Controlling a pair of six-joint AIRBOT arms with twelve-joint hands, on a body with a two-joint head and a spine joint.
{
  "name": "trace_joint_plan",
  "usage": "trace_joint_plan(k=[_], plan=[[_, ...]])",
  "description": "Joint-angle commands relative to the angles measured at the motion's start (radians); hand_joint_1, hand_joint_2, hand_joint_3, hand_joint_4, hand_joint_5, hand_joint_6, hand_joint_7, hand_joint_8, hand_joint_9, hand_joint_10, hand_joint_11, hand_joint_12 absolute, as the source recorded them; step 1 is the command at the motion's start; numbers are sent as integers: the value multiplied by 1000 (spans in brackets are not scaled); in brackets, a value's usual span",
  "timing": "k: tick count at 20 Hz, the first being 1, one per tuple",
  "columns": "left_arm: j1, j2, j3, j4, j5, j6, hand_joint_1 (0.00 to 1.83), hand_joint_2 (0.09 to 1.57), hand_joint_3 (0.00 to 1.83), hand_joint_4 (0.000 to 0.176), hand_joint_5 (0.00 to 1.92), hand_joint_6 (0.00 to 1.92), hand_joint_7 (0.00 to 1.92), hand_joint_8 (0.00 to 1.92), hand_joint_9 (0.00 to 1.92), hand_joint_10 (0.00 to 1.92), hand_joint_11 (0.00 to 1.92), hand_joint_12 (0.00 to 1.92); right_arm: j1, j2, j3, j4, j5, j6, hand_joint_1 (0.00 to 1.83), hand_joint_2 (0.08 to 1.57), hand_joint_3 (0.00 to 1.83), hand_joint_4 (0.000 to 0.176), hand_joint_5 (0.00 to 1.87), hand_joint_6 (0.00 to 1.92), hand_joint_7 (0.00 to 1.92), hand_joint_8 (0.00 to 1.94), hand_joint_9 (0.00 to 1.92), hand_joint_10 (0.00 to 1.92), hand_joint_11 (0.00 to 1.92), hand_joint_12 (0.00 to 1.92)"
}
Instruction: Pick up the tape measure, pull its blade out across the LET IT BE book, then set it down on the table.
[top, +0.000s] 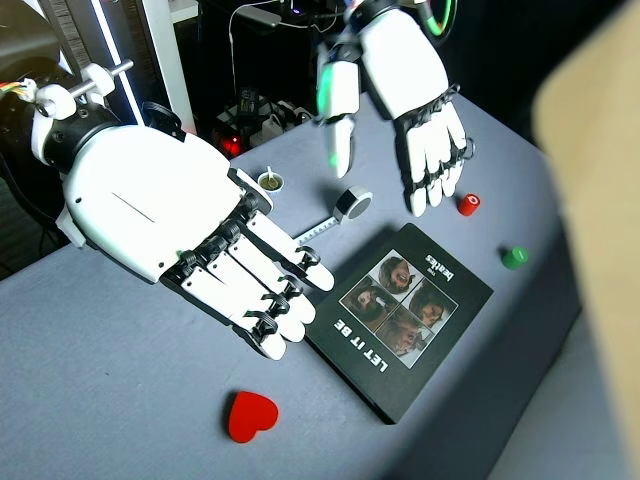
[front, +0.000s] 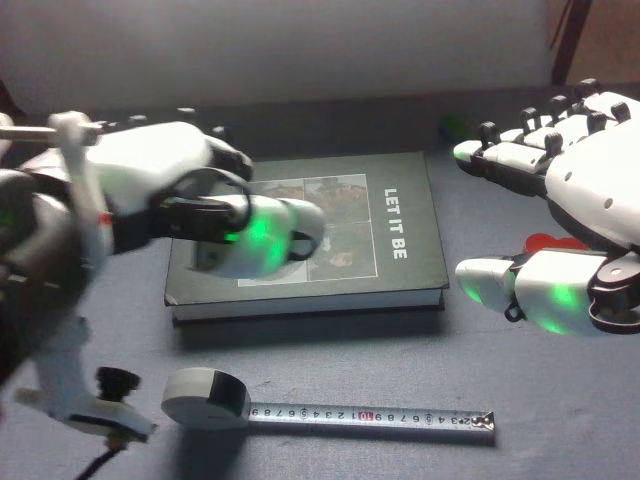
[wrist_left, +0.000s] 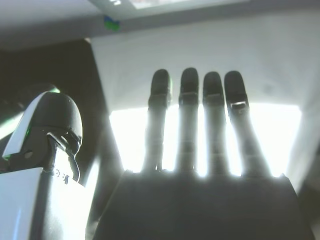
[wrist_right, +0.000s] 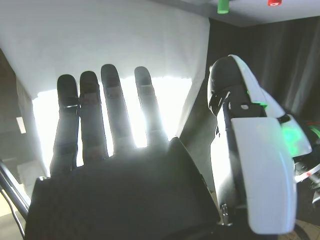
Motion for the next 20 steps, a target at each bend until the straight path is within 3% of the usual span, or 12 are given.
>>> trace_joint_plan(k=[1, 5, 6, 8, 11, 16, 20], plan=[[0, 14, -1, 76, 100, -17, 347, 1075, 0, 1, 314, 0, 319, 0, 262, 1, 0, 768, 3, 5, -3, -73, 25, 0, 119, 1187, 2, 102, 155, 2, 206, 1, 196, 7, 0, 647], [23, 137, 30, 75, 400, -20, 586, 1051, 0, 0, 314, 8, 324, 2, 306, 13, 49, 792, 0, 6, -3, -64, 3, 1, 118, 1195, 2, 101, 161, 2, 217, 3, 204, 4, 0, 670], [59, 174, 66, 64, 587, -20, 633, 1050, 0, 0, 339, 14, 343, 8, 325, 16, 62, 794, 0, 7, -3, -54, -5, 1, 135, 1189, 0, 101, 161, 2, 218, 2, 205, 3, 0, 678], [92, 192, 88, 60, 681, -26, 633, 1050, 0, 0, 339, 14, 343, 8, 325, 16, 62, 794, 0, 7, -3, -54, -6, 1, 135, 1189, 0, 101, 161, 2, 218, 2, 205, 3, 0, 678], [160, 238, 124, 51, 835, -76, 827, 1056, 0, 0, 556, 2, 523, 1, 495, 4, 211, 744, 0, 7, -3, -54, -7, -2, 144, 1191, 1, 100, 169, 3, 239, 8, 217, 5, 0, 710], [272, 267, 165, 238, 914, -350, 887, 1115, 10, 0, 675, 10, 649, 11, 573, 9, 290, 728, -1, 7, -3, -54, -6, -3, 138, 1205, 2, 100, 207, 8, 293, 7, 258, 8, 0, 800], [345, 264, 172, 517, 832, -715, 868, 1163, 19, 0, 645, 2, 640, 3, 591, 11, 300, 726, -2, 8, -3, -55, -5, -3, 140, 1209, 3, 100, 223, 10, 309, 11, 265, 8, 0, 811]])
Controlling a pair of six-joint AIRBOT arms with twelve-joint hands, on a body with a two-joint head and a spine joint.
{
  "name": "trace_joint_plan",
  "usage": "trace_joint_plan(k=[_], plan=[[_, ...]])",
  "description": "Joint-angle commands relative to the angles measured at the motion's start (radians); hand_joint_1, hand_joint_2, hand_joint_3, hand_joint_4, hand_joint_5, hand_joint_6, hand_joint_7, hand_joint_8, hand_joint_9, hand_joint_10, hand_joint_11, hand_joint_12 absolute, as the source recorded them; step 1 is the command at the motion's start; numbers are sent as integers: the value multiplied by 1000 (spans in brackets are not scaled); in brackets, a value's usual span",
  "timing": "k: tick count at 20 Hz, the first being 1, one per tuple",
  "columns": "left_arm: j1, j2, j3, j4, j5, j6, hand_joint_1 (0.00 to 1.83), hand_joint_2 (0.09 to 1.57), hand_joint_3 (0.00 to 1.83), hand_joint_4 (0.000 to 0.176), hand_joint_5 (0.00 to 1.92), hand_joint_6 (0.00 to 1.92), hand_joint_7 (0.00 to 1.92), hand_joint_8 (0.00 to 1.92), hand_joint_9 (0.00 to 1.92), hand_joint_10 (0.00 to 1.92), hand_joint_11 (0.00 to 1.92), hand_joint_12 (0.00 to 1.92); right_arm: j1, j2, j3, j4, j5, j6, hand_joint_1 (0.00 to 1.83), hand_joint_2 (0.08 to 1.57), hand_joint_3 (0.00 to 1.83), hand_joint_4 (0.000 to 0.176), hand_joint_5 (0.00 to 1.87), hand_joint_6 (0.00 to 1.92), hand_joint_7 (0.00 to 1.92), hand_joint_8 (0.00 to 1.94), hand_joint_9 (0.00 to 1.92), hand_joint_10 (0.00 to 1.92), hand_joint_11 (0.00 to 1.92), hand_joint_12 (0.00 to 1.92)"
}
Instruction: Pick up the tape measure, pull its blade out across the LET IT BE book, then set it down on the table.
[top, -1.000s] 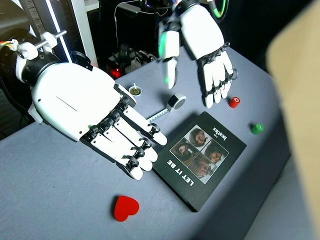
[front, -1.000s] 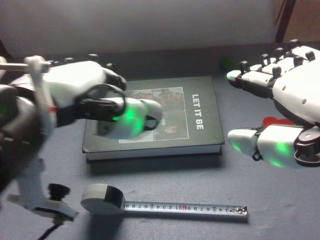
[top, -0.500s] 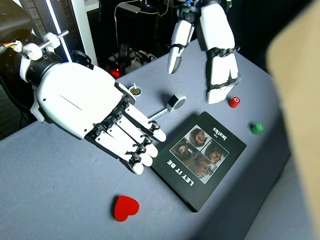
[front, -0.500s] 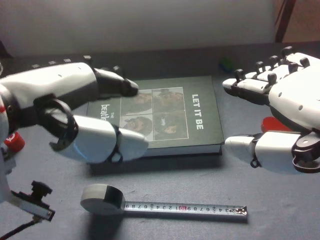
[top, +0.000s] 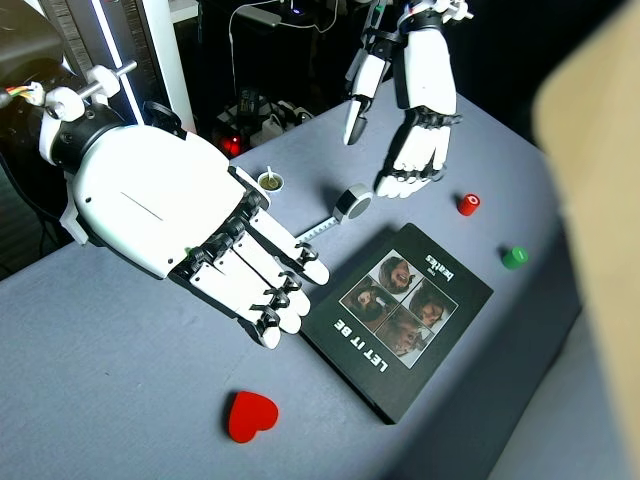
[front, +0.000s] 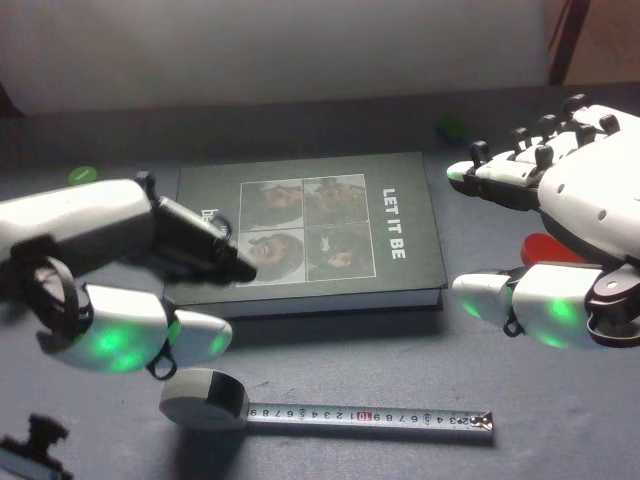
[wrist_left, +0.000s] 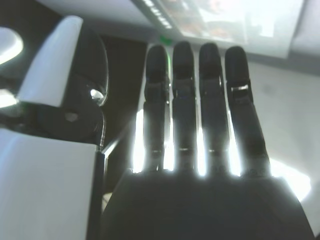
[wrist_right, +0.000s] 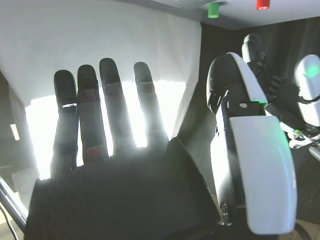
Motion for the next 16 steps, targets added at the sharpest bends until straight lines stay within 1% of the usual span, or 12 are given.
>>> trace_joint_plan(k=[1, 2, 3, 4, 5, 6, 8, 10, 12, 14, 15, 16], plan=[[4, -8, 3, 96, -101, -148, 867, 1164, 18, 0, 655, 6, 640, 3, 595, 12, 301, 726, 5, 5, -3, -64, 27, -1, 140, 1212, 4, 100, 224, 10, 316, 12, 272, 10, 0, 812], [50, -23, 2, 257, -188, -379, 867, 1166, 17, 0, 663, 9, 647, 5, 599, 12, 303, 726, 5, 5, -3, -64, 27, -1, 139, 1214, 3, 100, 226, 7, 318, 8, 274, 8, 0, 826], [114, -38, -3, 379, -297, -586, 867, 1167, 15, 0, 669, 10, 657, 9, 603, 13, 312, 729, 5, 5, -3, -64, 27, -2, 140, 1216, 2, 100, 225, 4, 317, 5, 277, 6, 0, 845], [178, -52, -9, 458, -400, -722, 868, 1172, 5, 0, 687, 6, 677, 5, 621, 8, 323, 726, 5, 5, -3, -64, 27, -2, 144, 1224, 5, 100, 225, 3, 316, 3, 278, 5, 0, 848], [215, -60, -13, 487, -451, -791, 867, 1175, 4, 0, 698, 8, 692, 8, 636, 12, 330, 726, 5, 5, -3, -64, 27, -2, 144, 1232, 6, 100, 226, 2, 317, 2, 279, 4, 0, 832], [257, -69, -19, 511, -515, -851, 867, 1175, 3, 0, 703, 9, 700, 10, 645, 14, 344, 732, 5, 5, -3, -64, 27, -2, 144, 1235, 7, 100, 226, 2, 317, 2, 279, 4, 0, 828], [328, -78, -24, 558, -598, -927, 868, 1175, 2, 0, 710, 10, 707, 10, 655, 16, 356, 735, 5, 5, -3, -65, 27, -2, 144, 1236, 6, 100, 226, 2, 326, 5, 279, 3, 0, 823], [401, -85, -25, 643, -683, -1011, 869, 1176, 2, 0, 709, 8, 708, 8, 660, 14, 357, 735, 4, 5, -3, -65, 25, -1, 144, 1237, 5, 100, 227, 2, 329, 5, 285, 5, 0, 818], [449, -88, -25, 701, -714, -1051, 869, 1176, 2, 0, 713, 9, 709, 8, 664, 15, 363, 737, 4, 5, -3, -65, 25, -1, 144, 1237, 5, 100, 227, 1, 331, 5, 290, 6, 0, 814], [524, -111, -13, 794, -812, -1114, 872, 1177, 2, 0, 722, 11, 715, 9, 675, 17, 374, 740, 4, 5, -3, -65, 26, -1, 145, 1237, 3, 100, 226, 1, 331, 4, 293, 6, 0, 806], [566, -128, -6, 828, -866, -1134, 888, 1168, 0, 0, 729, 10, 718, 7, 680, 15, 376, 738, 4, 5, -3, -65, 25, -1, 145, 1237, 3, 100, 218, 0, 332, 3, 294, 6, 0, 807], [588, -141, 2, 849, -895, -1144, 893, 1167, 0, 0, 730, 9, 718, 6, 681, 14, 376, 737, 4, 5, -3, -65, 24, 0, 145, 1237, 2, 99, 217, 0, 332, 3, 297, 6, 0, 807]])
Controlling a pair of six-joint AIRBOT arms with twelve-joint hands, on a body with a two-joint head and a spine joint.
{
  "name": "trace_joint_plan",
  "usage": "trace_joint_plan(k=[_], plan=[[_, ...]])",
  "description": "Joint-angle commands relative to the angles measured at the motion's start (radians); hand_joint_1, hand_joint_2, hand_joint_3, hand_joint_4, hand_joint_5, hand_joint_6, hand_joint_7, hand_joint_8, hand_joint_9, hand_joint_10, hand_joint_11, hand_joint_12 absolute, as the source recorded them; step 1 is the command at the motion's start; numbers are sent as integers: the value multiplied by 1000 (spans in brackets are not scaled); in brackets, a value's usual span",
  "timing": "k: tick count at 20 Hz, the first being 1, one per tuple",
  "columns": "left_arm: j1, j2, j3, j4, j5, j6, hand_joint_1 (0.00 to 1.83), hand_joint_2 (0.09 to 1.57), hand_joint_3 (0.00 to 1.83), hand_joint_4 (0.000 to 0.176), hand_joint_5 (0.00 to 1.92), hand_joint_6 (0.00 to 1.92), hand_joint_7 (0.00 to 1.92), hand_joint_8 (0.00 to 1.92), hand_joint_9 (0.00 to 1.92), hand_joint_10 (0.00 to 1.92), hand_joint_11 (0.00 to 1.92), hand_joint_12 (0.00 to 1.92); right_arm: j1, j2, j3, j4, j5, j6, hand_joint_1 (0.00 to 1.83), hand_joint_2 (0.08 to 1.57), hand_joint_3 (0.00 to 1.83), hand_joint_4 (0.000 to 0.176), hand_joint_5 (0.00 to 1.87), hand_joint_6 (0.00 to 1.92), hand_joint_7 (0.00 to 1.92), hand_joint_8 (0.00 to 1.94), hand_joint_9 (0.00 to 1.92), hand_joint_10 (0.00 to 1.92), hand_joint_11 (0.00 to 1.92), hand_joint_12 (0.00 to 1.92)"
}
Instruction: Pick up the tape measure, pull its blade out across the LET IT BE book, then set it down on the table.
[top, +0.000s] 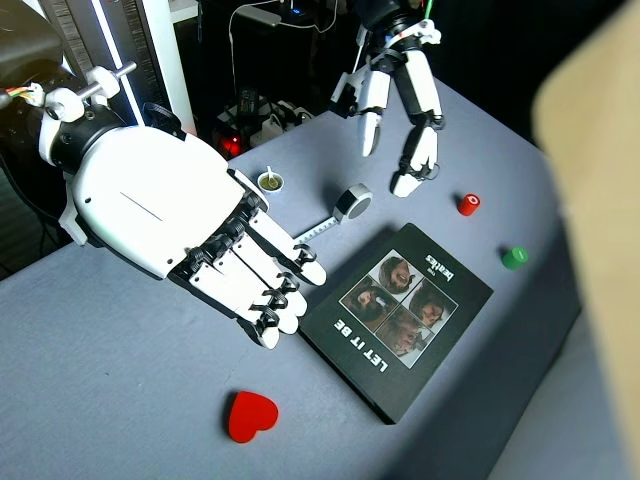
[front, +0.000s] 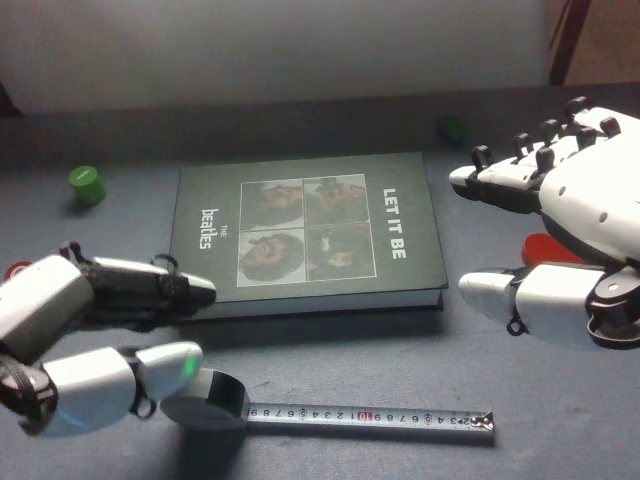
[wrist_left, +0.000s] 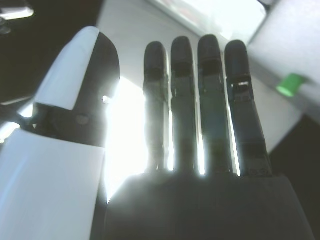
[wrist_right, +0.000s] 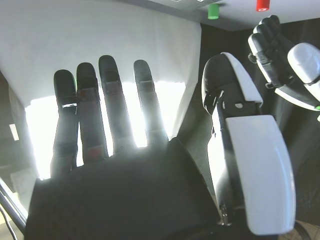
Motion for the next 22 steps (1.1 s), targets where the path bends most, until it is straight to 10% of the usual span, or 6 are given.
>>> trace_joint_plan(k=[1, 22], plan=[[1, -5, 8, 29, -162, -17, 893, 1167, 0, 0, 730, 9, 718, 6, 681, 14, 376, 737, 8, 4, -3, -65, 24, 3, 145, 1237, 2, 99, 217, 0, 332, 3, 297, 6, 0, 807], [147, -231, 175, 129, -349, 14, 915, 1186, 2, 0, 735, 3, 735, 2, 700, 7, 389, 734, 9, 4, -3, -65, 18, 10, 159, 1244, 1, 91, 218, 1, 320, 0, 299, 1, 0, 782]])
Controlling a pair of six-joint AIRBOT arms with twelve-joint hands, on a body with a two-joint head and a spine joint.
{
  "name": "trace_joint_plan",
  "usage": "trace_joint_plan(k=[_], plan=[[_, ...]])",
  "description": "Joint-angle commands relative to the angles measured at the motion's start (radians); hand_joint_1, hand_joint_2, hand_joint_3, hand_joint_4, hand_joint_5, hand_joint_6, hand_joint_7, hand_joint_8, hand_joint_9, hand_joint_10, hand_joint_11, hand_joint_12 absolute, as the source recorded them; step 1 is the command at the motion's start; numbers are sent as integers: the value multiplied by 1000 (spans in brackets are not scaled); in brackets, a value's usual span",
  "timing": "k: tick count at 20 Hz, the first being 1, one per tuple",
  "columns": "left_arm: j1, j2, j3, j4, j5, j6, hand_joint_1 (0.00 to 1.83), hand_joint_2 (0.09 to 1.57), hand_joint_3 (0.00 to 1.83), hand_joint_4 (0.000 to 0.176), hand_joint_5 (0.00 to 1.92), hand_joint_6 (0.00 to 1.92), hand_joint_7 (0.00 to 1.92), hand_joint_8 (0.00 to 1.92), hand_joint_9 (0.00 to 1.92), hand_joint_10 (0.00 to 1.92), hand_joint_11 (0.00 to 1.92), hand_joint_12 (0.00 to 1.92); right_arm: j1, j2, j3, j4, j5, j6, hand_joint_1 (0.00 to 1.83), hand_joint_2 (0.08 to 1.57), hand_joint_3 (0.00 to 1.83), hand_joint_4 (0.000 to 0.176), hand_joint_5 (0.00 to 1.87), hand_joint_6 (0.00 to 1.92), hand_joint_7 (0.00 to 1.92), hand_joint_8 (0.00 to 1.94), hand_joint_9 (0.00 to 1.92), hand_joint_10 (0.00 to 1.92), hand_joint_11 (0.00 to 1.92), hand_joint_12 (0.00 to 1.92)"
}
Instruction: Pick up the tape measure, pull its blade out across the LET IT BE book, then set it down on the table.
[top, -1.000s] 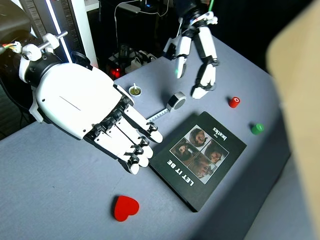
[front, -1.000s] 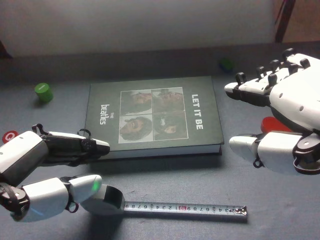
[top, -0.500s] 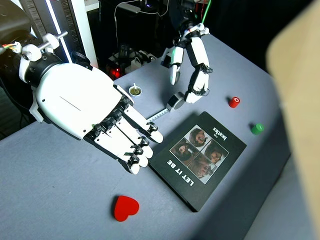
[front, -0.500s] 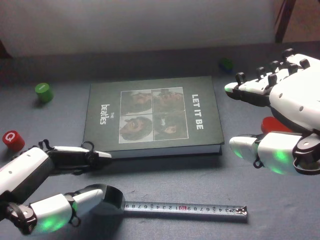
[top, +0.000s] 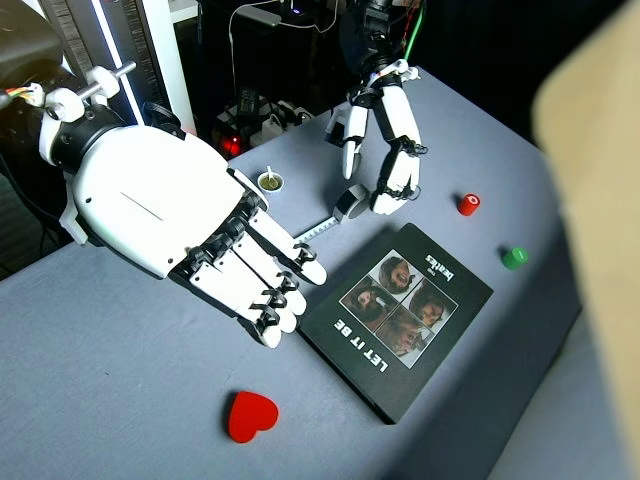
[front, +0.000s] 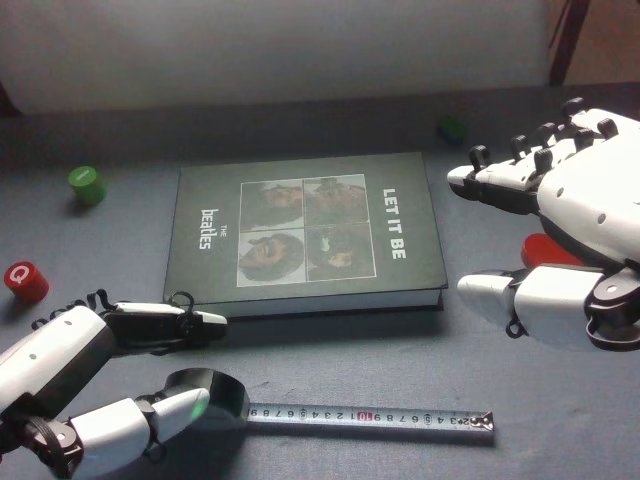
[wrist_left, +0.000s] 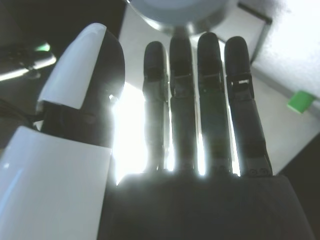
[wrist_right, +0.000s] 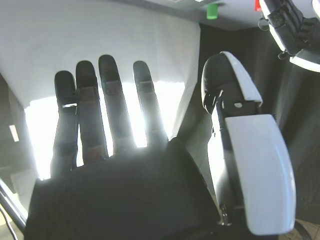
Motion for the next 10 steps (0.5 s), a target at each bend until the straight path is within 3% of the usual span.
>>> trace_joint_plan(k=[1, 10], plan=[[1, -4, 4, 37, -122, -12, 932, 1174, 0, 0, 752, 8, 747, 5, 704, 7, 404, 739, 9, 4, -3, -65, 25, 6, 179, 1237, 0, 91, 225, 3, 320, 0, 299, 1, 0, 783], [24, -30, 23, 50, -140, -7, 947, 1160, 0, 0, 760, 3, 751, 1, 709, 3, 413, 735, 9, 4, -3, -66, 20, 6, 201, 1232, 0, 92, 221, 0, 326, 2, 293, 2, 0, 782]])
